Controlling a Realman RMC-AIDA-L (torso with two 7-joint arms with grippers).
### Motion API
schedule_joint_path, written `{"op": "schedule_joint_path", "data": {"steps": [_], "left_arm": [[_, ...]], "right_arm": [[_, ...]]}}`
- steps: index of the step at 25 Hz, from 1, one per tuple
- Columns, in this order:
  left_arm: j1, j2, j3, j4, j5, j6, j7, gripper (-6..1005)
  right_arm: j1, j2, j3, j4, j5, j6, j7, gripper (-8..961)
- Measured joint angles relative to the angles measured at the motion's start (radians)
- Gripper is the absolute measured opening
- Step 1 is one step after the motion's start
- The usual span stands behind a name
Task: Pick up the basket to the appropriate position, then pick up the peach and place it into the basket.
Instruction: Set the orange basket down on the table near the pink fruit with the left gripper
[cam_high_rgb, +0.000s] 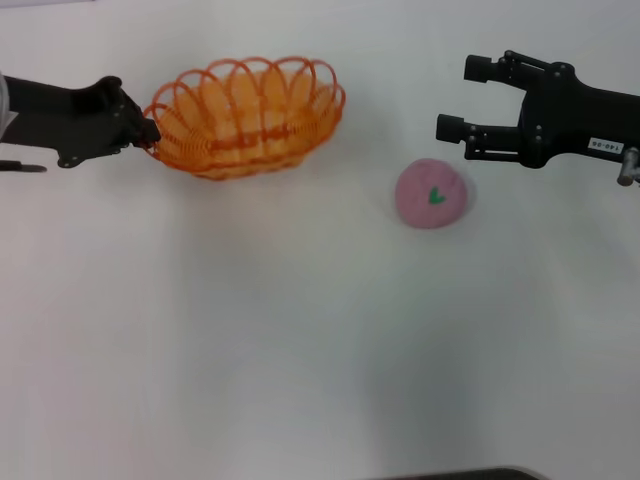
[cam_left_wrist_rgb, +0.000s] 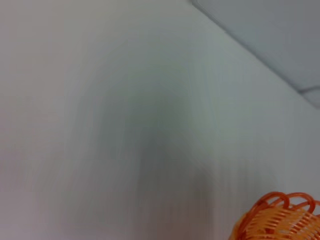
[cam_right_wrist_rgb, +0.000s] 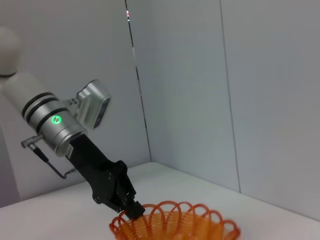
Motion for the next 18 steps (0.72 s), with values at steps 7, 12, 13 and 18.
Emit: {"op": "schedule_joint_path", "data": {"steps": [7, 12, 13, 18], "left_arm": [[0.029, 0.001, 0.016, -0.009, -0.018, -0.022, -0.003, 90], [0.035, 0.004, 0.030, -0.005, 0.000, -0.024, -0.005, 95], [0.035, 0.005, 0.036, -0.004, 0.004, -0.024, -0.005, 96], [0.040, 0.018, 0.065, -0.004, 0.010, -0.024, -0.005, 122]], "right_arm": [[0.002, -0.006, 0.001, 0.001, 0.000, 0.008, -0.001, 930], [0.009, -0.006, -0.005, 0.003, 0.000, 0.011, -0.002, 930], [0.011, -0.006, -0.005, 0.004, 0.000, 0.011, -0.002, 930], [0.020, -0.003, -0.003, 0.008, 0.000, 0.022, -0.002, 930]]}}
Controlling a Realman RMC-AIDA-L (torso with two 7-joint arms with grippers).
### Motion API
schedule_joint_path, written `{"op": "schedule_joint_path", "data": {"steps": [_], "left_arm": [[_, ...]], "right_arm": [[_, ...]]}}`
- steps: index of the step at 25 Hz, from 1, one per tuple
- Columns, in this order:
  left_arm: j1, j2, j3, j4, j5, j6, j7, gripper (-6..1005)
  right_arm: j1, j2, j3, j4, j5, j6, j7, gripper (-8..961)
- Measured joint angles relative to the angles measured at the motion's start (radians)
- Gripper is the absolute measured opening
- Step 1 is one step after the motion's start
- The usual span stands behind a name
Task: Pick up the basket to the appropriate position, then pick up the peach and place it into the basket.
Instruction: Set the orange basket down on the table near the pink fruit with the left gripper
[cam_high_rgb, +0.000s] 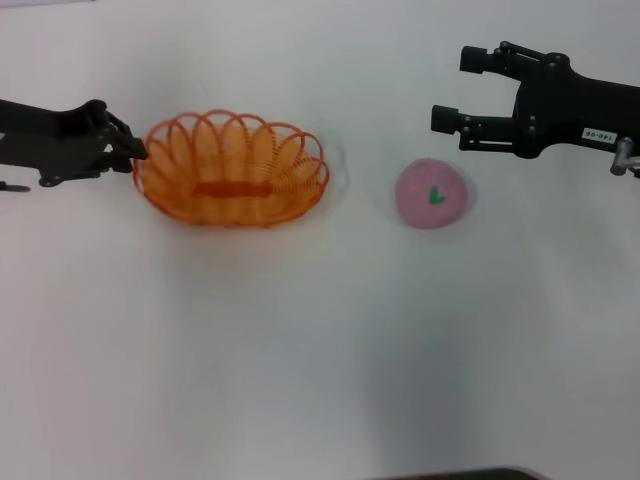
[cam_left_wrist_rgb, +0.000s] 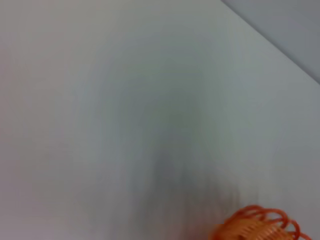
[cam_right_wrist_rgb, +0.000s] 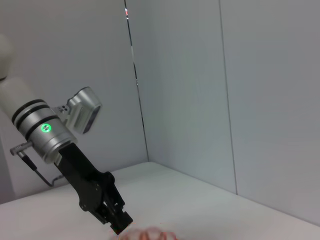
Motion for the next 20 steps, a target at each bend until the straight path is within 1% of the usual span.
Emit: {"op": "schedule_joint_path", "data": {"steps": [2, 5, 7, 10, 16, 20], "left_arm": [[0.004, 0.011, 0.000, -0.003, 0.000, 0.001, 0.001, 164], [0.011, 0.034, 0.001, -0.011, 0.004, 0.012, 0.008, 226], [0.021, 0.042, 0.002, 0.002, 0.010, 0.015, 0.010, 268], [0.032, 0.048, 0.000, 0.024, 0.019, 0.015, 0.011, 331], [0.033, 0.052, 0.000, 0.026, 0.021, 0.015, 0.011, 576], [0.032, 0.053, 0.001, 0.027, 0.022, 0.016, 0.011, 720]], "right_arm": [[0.002, 0.002, -0.003, 0.000, 0.000, 0.007, 0.000, 931], [0.003, 0.005, -0.002, 0.000, 0.000, 0.016, -0.002, 931], [0.003, 0.006, -0.001, 0.000, 0.000, 0.017, -0.005, 931], [0.003, 0.007, -0.001, 0.000, 0.000, 0.018, -0.006, 931], [0.006, 0.007, -0.003, 0.000, 0.000, 0.018, -0.006, 931], [0.008, 0.008, -0.005, 0.000, 0.000, 0.019, -0.006, 931]]}}
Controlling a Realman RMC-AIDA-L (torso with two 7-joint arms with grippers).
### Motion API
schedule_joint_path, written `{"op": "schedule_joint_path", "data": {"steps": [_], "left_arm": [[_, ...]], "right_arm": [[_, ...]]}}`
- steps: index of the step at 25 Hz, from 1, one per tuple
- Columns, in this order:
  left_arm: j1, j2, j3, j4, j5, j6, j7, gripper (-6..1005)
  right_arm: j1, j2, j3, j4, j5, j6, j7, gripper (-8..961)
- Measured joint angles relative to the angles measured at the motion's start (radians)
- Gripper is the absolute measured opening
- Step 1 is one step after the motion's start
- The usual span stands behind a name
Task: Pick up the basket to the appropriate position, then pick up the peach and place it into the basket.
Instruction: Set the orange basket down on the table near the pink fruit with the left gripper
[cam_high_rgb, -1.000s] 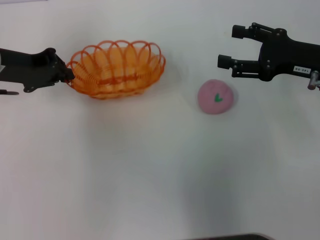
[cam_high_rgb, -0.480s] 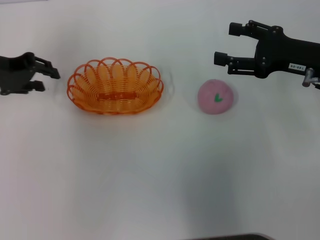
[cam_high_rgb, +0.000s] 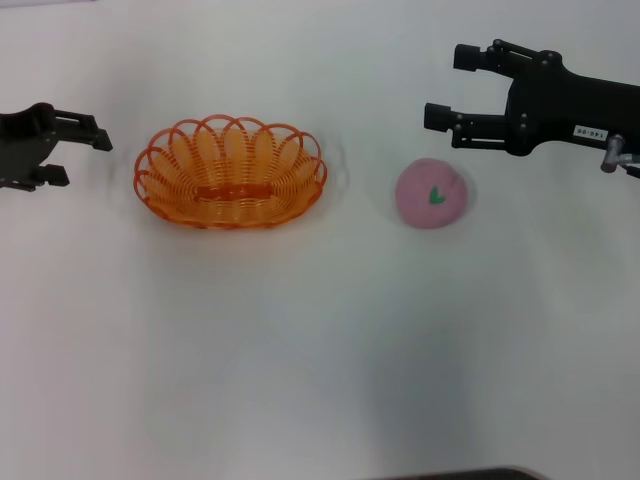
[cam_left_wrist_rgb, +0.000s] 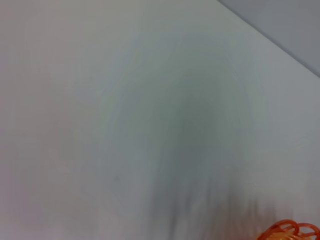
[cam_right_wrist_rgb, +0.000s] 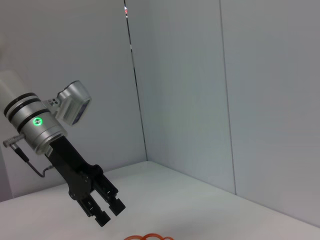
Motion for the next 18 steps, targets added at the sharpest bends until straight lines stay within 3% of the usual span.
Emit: {"op": "schedule_joint_path", "data": {"steps": [1, 8, 10, 12, 18], "left_arm": [[0.000, 0.000, 0.000, 0.000, 0.000, 0.001, 0.000, 756], [0.009, -0.015, 0.000, 0.037, -0.003, -0.002, 0.053, 758], [0.017, -0.035, 0.001, 0.085, -0.012, 0.002, 0.157, 760], [0.017, -0.040, 0.001, 0.096, -0.017, 0.012, 0.207, 760], [0.026, -0.071, 0.049, 0.148, -0.051, 0.077, 0.575, 760]], "right_arm": [[0.000, 0.000, 0.000, 0.001, 0.000, 0.002, 0.000, 931], [0.010, 0.001, -0.001, 0.022, 0.000, 0.042, 0.000, 931], [0.012, 0.001, -0.001, 0.026, 0.000, 0.048, 0.000, 931], [0.014, 0.001, -0.002, 0.029, 0.000, 0.054, 0.003, 931], [0.019, 0.000, 0.002, 0.051, 0.000, 0.084, 0.024, 931]]}}
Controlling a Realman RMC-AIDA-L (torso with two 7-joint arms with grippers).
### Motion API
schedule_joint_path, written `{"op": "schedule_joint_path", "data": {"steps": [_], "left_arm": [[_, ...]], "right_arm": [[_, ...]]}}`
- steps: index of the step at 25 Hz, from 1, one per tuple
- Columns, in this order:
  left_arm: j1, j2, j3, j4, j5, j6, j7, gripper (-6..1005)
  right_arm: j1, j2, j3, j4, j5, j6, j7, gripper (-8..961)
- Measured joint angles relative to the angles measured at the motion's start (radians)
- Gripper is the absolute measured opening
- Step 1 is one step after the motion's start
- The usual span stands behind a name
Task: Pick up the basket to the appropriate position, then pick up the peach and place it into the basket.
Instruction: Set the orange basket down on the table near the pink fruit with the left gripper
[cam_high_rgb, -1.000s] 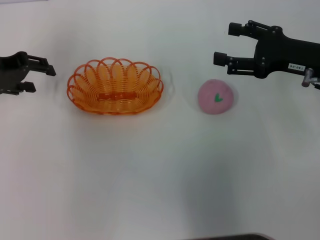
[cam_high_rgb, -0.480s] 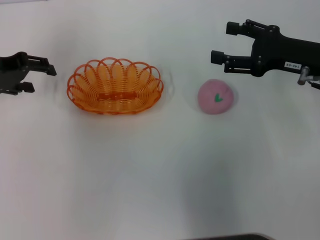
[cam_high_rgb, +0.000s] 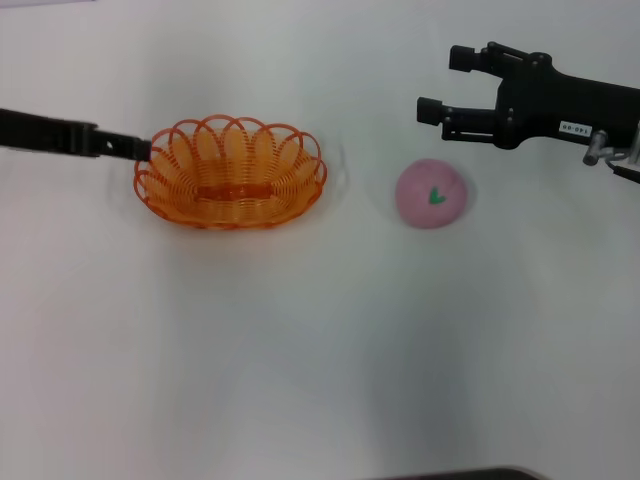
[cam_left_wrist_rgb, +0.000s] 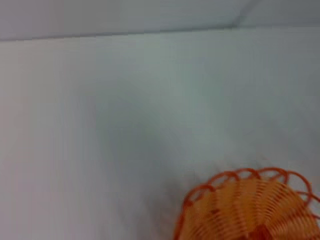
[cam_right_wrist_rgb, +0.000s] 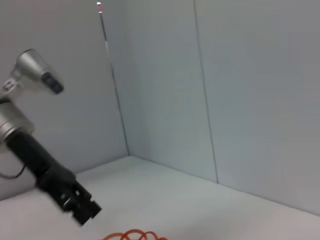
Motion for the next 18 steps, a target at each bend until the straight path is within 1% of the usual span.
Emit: {"op": "schedule_joint_path", "data": {"steps": [5, 10, 14, 18], "left_arm": [[0.052, -0.002, 0.077, 0.005, -0.100, 0.001, 0.221, 760], [0.079, 0.000, 0.092, 0.007, -0.122, 0.004, 0.437, 760], [0.095, 0.001, 0.104, 0.006, -0.117, -0.001, 0.525, 760], [0.104, 0.001, 0.106, 0.003, -0.122, -0.009, 0.568, 761]], "right_arm": [[0.000, -0.006, 0.014, 0.002, 0.002, 0.013, 0.067, 931], [0.001, -0.006, 0.014, 0.003, 0.003, 0.032, 0.139, 930], [0.000, -0.007, 0.012, 0.003, 0.002, 0.049, 0.182, 930], [-0.008, -0.008, 0.010, 0.003, 0.001, 0.060, 0.206, 929]]}}
